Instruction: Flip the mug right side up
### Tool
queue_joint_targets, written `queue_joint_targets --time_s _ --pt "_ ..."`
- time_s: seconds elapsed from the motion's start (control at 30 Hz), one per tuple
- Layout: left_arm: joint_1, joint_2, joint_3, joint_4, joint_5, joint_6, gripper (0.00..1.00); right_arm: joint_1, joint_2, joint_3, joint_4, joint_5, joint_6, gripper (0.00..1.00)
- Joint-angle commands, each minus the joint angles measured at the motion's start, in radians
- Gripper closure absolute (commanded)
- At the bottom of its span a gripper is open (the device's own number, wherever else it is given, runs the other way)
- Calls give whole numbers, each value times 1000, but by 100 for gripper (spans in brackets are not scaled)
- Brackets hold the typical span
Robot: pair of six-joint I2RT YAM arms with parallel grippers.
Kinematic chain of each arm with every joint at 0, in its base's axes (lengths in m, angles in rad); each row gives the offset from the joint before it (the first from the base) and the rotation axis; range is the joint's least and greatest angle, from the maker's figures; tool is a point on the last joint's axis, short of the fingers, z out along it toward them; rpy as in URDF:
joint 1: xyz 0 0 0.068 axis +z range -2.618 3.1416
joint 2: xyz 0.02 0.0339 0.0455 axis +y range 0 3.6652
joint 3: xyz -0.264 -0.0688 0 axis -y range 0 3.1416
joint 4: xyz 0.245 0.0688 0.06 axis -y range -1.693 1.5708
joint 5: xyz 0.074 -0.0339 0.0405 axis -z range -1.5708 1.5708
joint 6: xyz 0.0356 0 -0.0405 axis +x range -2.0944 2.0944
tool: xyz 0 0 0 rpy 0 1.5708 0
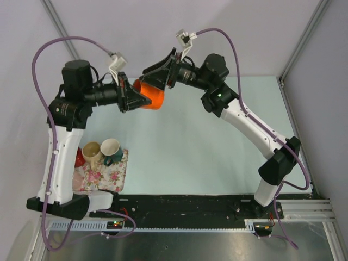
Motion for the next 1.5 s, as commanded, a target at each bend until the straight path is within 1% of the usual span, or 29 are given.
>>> queue_joint_targets --time_s 0.0,0.03,0.1,0.17,0.23,0.3,0.43,0.5,0.63,0.7,0.77,0.83,0.97,1.03,1.1,1.2,1.27,1.47 --pt "-31 -70 -99 -48 -412 203 100 18 -35 15 -191 219 -66 16" --pt "-30 -82 -114 -84 -521 243 100 18 -47 1 -224 241 -97 8" --pt "-30 -105 -144 -157 -700 333 100 16 -68 -29 -290 297 -148 2" --pt "-29 -137 -179 -249 -855 423 100 16 -96 -66 -344 345 -191 1" --pt "-25 -172 -214 -352 -968 496 100 16 -124 -105 -372 375 -228 1" --pt "-2 -204 -253 -462 -1022 558 100 16 -145 -132 -397 391 -261 1" --pt "110 -258 -331 -642 -999 633 100 16 -158 -125 -462 392 -313 1" --pt "160 -288 -423 -683 -987 674 100 16 -158 -113 -487 380 -334 0" --pt "280 -332 -557 -718 -1000 758 100 22 -164 -107 -514 381 -350 1" --pt "375 -332 -590 -719 -1009 789 100 28 -167 -102 -529 403 -352 0" --pt "489 -314 -609 -717 -979 803 100 44 -162 -79 -561 443 -345 1" --pt "557 -306 -641 -713 -959 807 100 64 -146 -32 -620 475 -331 0" --pt "581 -356 -746 -676 -942 785 100 113 -111 71 -755 522 -348 1" --pt "582 -364 -794 -648 -942 746 100 136 -100 113 -823 547 -351 1" --pt "584 -349 -818 -623 -938 696 100 160 -110 123 -855 573 -354 1" --pt "600 -315 -808 -609 -880 614 100 197 -157 68 -842 622 -368 1" --pt "608 -307 -803 -594 -868 560 100 215 -201 15 -814 646 -376 1" --pt "638 -342 -821 -538 -1015 438 100 227 -312 -134 -743 707 -372 1"
